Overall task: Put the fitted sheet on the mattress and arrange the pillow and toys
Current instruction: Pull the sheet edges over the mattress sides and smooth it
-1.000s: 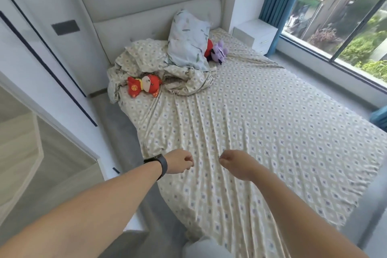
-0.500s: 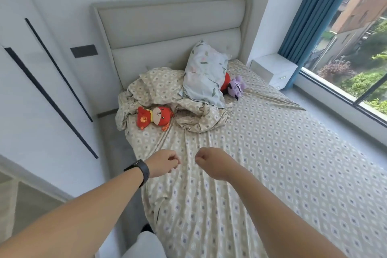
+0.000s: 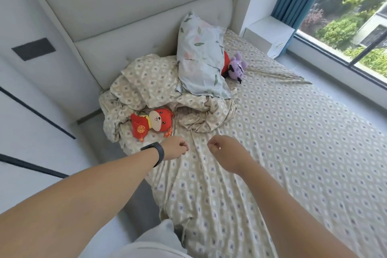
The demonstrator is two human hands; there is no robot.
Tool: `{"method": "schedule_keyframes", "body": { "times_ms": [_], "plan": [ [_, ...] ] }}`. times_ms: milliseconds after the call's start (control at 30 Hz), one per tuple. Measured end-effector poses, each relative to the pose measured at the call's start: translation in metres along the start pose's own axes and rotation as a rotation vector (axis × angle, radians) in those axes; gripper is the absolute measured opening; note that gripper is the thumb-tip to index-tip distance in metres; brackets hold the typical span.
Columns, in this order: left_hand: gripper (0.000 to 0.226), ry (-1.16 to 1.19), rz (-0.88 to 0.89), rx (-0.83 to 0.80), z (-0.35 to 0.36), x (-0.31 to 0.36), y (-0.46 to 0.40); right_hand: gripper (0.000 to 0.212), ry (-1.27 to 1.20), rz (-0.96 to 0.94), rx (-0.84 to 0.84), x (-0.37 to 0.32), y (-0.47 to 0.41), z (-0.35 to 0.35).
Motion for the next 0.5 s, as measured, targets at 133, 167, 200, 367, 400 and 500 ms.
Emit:
{"method": "schedule_keyframes", "body": {
  "times_ms": [133,167,200,367,400,500],
  "plan": [
    [0.021,0.079,0.008,0.082,-0.030,-0.006,-0.016,0.020,-0.002,0.011,0.051,-0.010,-0.013,-0.011],
    [0.021,0.098,0.007,0.082,-0.033,-0.008,-0.017,0.020,0.003,0.012,0.060,-0.011,-0.015,-0.013],
    [0.021,0.117,0.003,0.082,-0.034,-0.012,-0.016,0.019,0.001,0.009,0.069,-0.012,-0.018,-0.013],
    [0.021,0.185,-0.053,0.105,-0.032,-0.055,-0.004,0.015,-0.028,-0.024,0.008,-0.030,-0.044,0.015],
    [0.021,0.185,-0.077,0.094,-0.030,-0.068,-0.001,0.016,-0.014,-0.039,-0.033,-0.037,-0.047,0.026],
    [0.020,0.161,-0.160,0.064,-0.044,-0.116,-0.001,0.023,-0.018,-0.070,-0.125,-0.065,-0.065,0.052]
  ]
}}
Point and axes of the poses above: each hand's wrist, its own y-axis away from the middle knuckle, its own z-axis out of the palm, x = y × z, the point moved 6 cm from there along -y, towards the middle knuckle
